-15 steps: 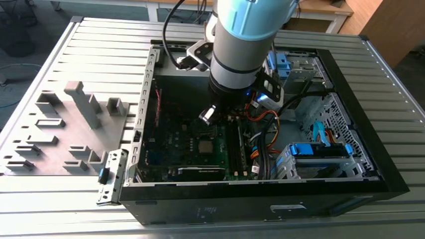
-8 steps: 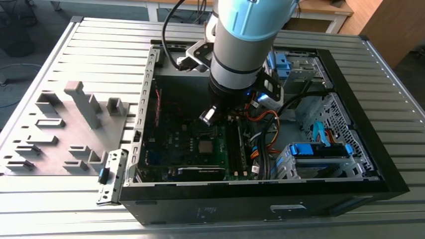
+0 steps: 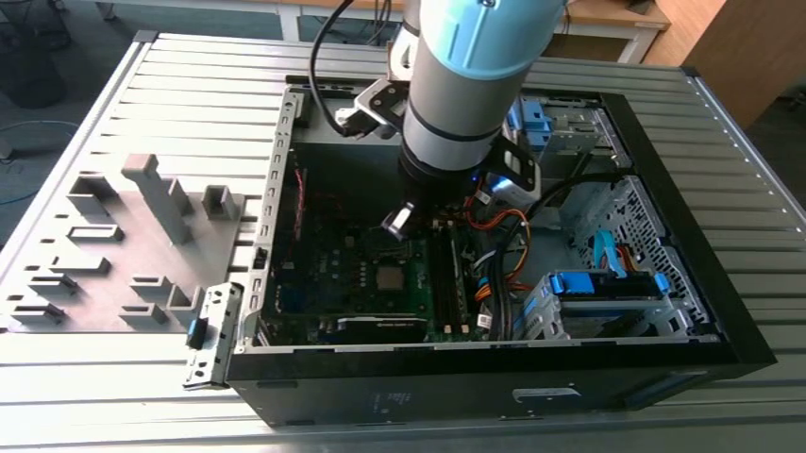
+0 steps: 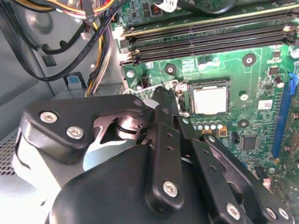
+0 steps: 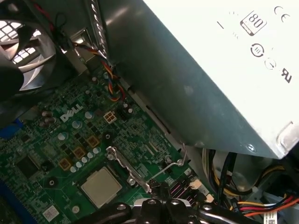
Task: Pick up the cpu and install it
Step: 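Close the cpu cover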
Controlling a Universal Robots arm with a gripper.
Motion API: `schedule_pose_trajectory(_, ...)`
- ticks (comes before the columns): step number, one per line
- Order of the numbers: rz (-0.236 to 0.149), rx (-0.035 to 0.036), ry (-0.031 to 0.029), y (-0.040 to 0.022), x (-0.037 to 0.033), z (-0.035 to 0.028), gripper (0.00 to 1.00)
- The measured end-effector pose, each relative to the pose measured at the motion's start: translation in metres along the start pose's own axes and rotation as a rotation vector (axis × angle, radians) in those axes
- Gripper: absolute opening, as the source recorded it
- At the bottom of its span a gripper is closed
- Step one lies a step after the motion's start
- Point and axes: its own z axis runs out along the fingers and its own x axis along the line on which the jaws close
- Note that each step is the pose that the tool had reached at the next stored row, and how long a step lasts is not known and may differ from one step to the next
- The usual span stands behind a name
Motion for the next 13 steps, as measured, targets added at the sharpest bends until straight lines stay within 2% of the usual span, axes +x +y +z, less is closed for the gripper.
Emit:
schedule_pose_trajectory(5, -0.013, -0.0020, 0.0024, -0.0028, -0.0006, 0.0000, 0.11)
schedule_pose_trajectory(13, -0.040, -0.0054, 0.0059, -0.0035, -0.0011, 0.0000, 0.11)
